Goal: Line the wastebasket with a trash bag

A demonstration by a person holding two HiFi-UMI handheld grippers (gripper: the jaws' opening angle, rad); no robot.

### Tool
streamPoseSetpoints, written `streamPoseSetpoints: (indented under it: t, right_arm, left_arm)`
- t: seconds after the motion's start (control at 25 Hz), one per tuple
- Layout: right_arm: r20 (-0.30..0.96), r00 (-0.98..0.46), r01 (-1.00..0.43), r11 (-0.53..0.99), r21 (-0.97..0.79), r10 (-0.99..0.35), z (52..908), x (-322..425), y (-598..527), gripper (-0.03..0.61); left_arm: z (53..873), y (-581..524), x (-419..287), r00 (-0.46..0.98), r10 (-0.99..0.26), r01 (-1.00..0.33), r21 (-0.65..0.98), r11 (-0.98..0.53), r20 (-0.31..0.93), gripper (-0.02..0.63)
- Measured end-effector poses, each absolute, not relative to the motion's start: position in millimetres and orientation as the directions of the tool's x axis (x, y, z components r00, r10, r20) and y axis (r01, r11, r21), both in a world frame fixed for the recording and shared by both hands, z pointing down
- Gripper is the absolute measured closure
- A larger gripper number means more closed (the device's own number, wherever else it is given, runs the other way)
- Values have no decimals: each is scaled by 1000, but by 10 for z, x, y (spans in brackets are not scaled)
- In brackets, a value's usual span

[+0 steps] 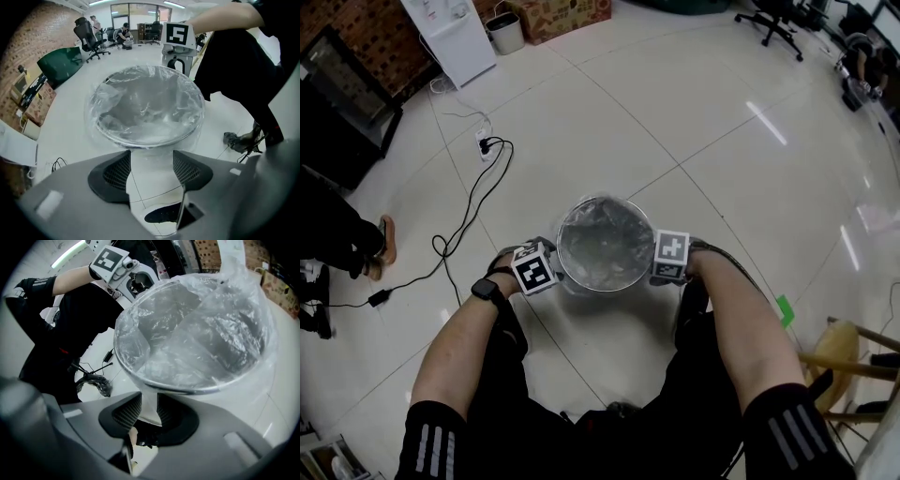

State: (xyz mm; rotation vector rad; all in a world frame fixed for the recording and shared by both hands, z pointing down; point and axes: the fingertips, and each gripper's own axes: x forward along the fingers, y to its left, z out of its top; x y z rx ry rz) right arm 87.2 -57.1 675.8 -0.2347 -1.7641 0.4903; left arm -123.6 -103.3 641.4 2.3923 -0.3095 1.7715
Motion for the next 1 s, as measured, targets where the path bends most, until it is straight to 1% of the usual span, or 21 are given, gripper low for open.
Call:
streamPoseSetpoints:
  t: [0.16,0.32,0.56,0.68,0.84,0.92,1.0]
  right_arm:
    - [870,-250,-122,878,-464,425,6725,929,-574,456]
    - [837,-282,-104,853,-512,468,6444,1046,-603,456]
    - [819,-411,-165,851,-499,401,6102,1223,-888,456]
    - [819,-494,-218,871,-441,292,5964,1198,-1197,456]
    - [776,-628,-341,873,-348,64,5702,1005,-1767,456]
    - [756,-654,-418,850,-320,-37,5640,935,-2012,456]
    - [755,-651,-470,823,-318,-80,5677,901,-2141,456]
  left_arm:
    - [6502,-975,-1199,280,-49,-242,21,-970,959,334]
    - [6464,-929,-1195,278,-26,-225,39,-974,960,334]
    - [6429,-924,-1196,281,-19,-211,43,-977,959,336]
    - [6417,-946,-1206,278,-22,-208,37,-977,960,336]
    - [6398,-979,-1211,276,-28,-209,32,-977,961,336]
    - [6398,-993,-1215,275,-32,-209,28,-977,961,336]
    - [6395,-1014,-1220,273,-35,-212,24,-977,961,336]
